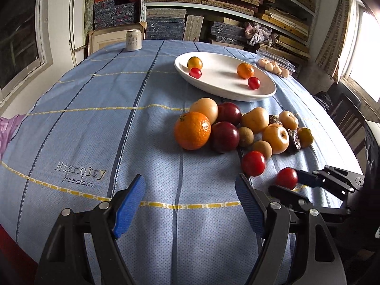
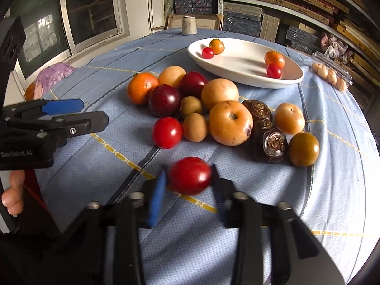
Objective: Organize fruits
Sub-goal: 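Grasp another red cherry tomato with each gripper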
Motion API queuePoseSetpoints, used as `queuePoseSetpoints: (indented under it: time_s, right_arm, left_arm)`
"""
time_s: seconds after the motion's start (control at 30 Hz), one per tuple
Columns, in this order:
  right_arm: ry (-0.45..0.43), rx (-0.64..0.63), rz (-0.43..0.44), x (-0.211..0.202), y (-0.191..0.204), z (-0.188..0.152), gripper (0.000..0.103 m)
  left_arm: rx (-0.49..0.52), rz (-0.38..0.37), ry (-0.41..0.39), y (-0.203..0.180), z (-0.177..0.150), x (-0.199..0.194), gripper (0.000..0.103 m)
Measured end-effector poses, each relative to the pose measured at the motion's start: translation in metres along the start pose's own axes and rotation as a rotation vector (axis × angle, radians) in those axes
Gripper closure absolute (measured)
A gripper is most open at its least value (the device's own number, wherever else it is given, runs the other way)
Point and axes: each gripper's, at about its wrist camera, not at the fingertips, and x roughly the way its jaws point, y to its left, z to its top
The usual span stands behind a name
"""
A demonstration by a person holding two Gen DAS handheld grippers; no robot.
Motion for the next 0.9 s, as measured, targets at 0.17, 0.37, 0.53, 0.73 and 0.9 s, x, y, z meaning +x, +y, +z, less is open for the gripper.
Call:
queuePoseSetpoints:
  time_s: [0.17,0.37,0.53,0.73,0.9]
  right_arm:
    - [-0.018,-0.002,-0.003,-0.006,-0.003,-0.004,0.071]
    - [-0.039,0.056,-0.008,-0.018,-0.02,-0.008,0.071]
    - [-0.065,0.095,-0.019,-0.029,-0.031,-0.011,0.071]
    - [-0.093,0.127,-0.032,-0.041,-0.044,-0.015,0.071]
    - [-0.093,0.144,-0.027,-0.044,-0.052,-0.02,0.071]
  left_arm:
    - [-0.005,0.002,0.005,-0.002,0.002,0.004,0.024]
    - [0.007,-0.013,0.018,-0.011,0.005,0.011,0.024]
    - [0.107,-0.02,0.0,-0.045,0.002,0.016,0.024]
    - [0.15,-0.024,0.006,-0.067,0.003,0.031,0.028]
    - [0.137,-0.028,0.035,-0.069,0.007,0.046,0.058]
